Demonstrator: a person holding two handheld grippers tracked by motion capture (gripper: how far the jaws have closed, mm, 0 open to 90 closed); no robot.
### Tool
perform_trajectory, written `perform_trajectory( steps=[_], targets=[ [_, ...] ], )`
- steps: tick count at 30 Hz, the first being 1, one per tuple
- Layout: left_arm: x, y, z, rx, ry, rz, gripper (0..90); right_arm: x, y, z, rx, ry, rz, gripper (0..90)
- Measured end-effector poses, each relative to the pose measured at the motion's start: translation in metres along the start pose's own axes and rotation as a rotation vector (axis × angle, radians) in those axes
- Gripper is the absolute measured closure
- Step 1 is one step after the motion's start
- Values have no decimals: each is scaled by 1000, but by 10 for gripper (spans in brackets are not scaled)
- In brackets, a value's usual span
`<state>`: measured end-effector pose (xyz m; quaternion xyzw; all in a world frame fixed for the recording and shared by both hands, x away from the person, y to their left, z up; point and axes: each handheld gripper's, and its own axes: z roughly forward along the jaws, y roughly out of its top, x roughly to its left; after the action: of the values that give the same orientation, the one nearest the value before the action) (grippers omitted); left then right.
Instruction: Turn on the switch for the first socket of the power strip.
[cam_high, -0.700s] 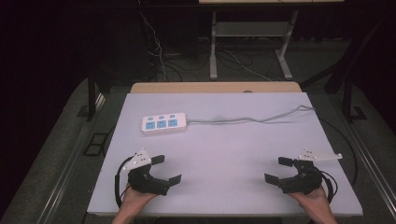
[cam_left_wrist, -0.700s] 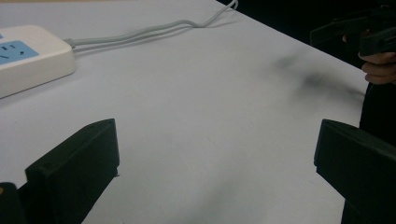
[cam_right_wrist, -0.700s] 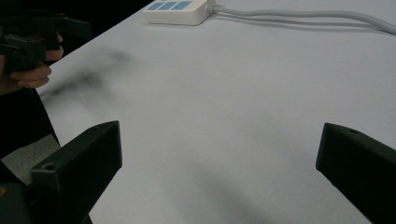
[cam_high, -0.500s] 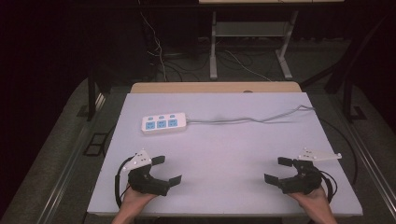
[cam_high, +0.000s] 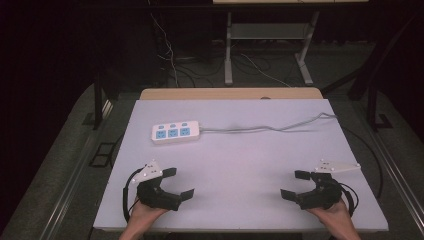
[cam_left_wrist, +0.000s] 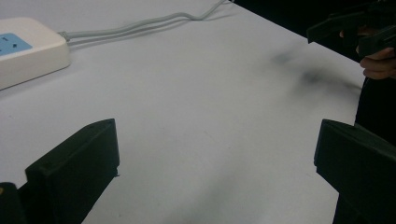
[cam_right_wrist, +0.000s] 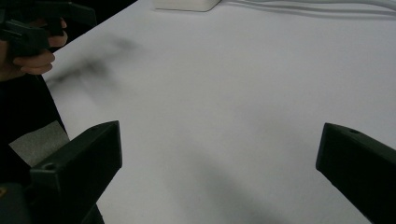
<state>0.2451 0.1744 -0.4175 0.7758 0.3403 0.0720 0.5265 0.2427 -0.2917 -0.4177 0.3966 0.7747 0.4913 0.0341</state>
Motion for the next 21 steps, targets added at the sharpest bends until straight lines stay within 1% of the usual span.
perform_trajectory(
  steps=[10,17,21],
  targets=[
    [-1,6,2,59,8,33,0,-1,-1,0,6,0,4,0],
    [-3,10,6,127,15,70,0,-2,-1,-2,3,-6,8,0],
    [0,13,9,158,8,66,0,-3,-1,-3,-2,-9,10,0]
  ],
)
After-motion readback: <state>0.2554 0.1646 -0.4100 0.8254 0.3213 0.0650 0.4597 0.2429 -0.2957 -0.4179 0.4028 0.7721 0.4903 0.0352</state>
